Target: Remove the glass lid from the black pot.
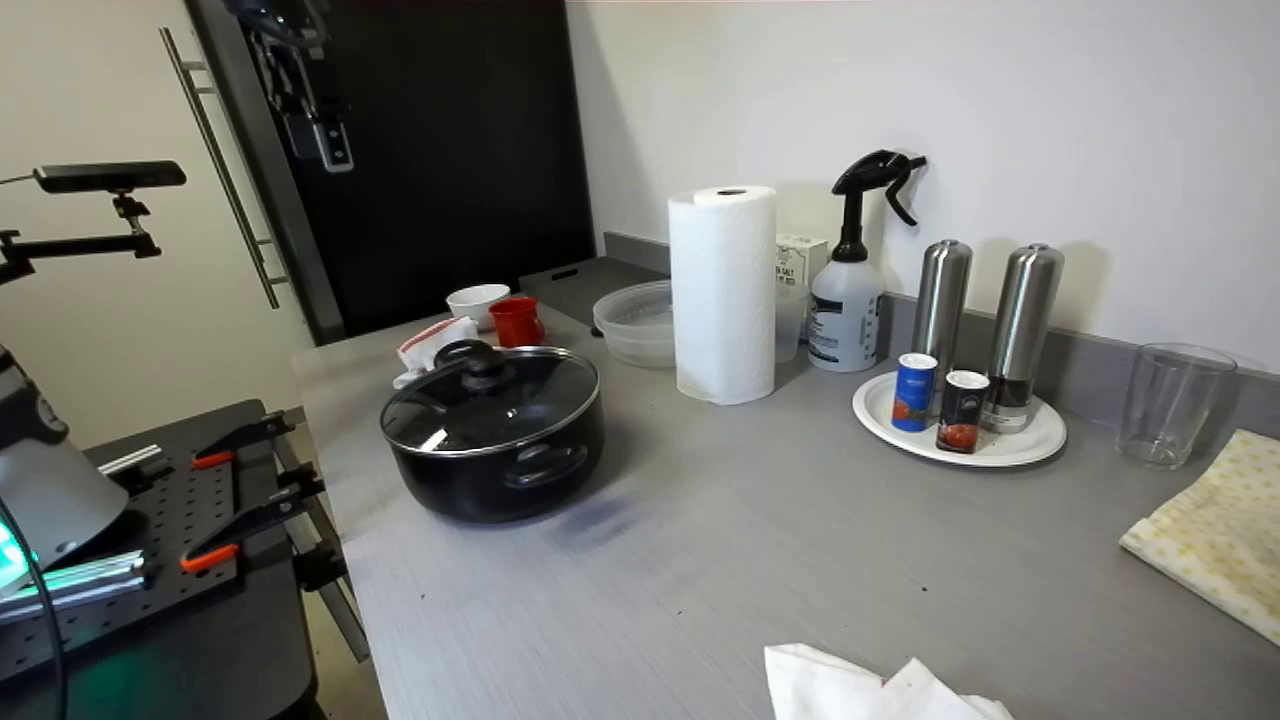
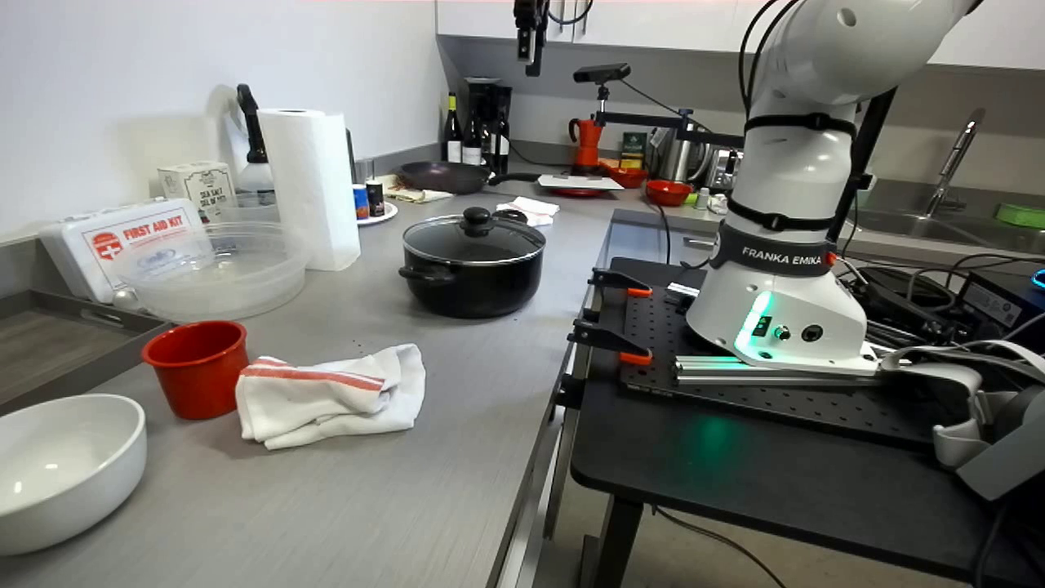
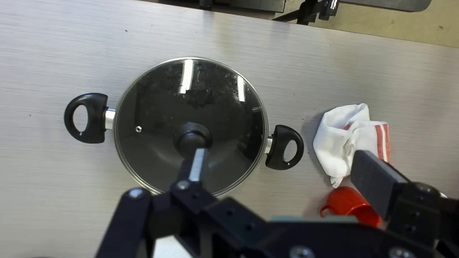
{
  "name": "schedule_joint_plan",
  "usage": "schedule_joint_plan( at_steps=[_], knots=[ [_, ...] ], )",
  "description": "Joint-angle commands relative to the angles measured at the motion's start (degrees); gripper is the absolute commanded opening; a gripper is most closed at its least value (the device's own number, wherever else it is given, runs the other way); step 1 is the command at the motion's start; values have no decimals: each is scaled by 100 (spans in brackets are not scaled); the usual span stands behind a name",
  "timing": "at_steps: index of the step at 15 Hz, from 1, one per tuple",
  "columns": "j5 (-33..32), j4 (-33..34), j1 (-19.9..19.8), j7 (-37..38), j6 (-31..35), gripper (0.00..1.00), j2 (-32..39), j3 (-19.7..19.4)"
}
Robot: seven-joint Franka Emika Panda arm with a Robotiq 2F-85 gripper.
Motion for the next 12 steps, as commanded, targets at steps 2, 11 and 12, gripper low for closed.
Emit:
schedule_joint_plan(
  at_steps=[2, 11, 12],
  knots=[
    [11, 75, -48, -1, 73, 100, 140, 49],
    [-31, 566, -96, 59, 947, 100, 1421, 45],
    [-34, 645, -123, 91, 1058, 100, 1639, 45]
  ],
)
